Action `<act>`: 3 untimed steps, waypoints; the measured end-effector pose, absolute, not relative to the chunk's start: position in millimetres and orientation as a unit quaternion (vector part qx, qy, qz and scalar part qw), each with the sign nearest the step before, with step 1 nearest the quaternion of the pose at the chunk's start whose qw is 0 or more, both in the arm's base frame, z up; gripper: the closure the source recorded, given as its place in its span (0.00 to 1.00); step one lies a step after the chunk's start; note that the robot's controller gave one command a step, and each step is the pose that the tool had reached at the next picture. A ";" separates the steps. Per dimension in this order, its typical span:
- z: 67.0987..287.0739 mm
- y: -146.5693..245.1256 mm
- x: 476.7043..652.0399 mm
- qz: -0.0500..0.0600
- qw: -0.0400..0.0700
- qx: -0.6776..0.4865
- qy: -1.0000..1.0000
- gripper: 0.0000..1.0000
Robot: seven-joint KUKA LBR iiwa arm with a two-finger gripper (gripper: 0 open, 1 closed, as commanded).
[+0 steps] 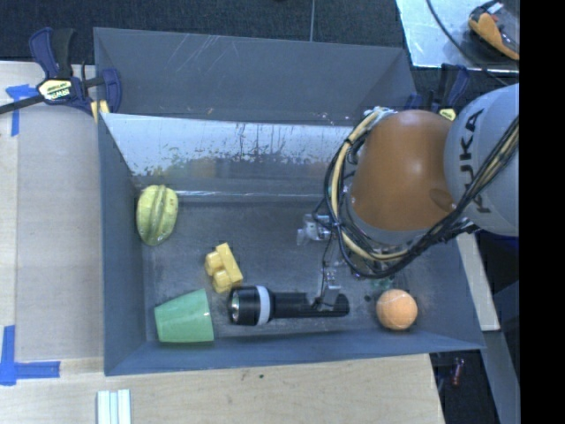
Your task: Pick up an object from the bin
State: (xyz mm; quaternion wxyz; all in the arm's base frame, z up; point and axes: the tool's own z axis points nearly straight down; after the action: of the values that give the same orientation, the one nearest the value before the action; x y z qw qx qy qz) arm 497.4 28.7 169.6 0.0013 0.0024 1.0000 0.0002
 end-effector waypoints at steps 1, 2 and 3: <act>169.6 28.7 497.4 0.000 0.001 0.002 1.000 0.00; 129.7 16.4 489.9 0.000 0.001 -0.259 0.966 0.00; 140.6 36.3 524.7 0.000 0.003 -0.032 0.999 0.00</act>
Offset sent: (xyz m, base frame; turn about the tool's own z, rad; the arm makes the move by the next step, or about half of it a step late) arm -0.0082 -0.0126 -0.0416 -0.5553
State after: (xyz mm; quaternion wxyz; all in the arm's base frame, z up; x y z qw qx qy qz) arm 524.7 36.3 140.6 0.0028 -0.0320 0.9995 0.0003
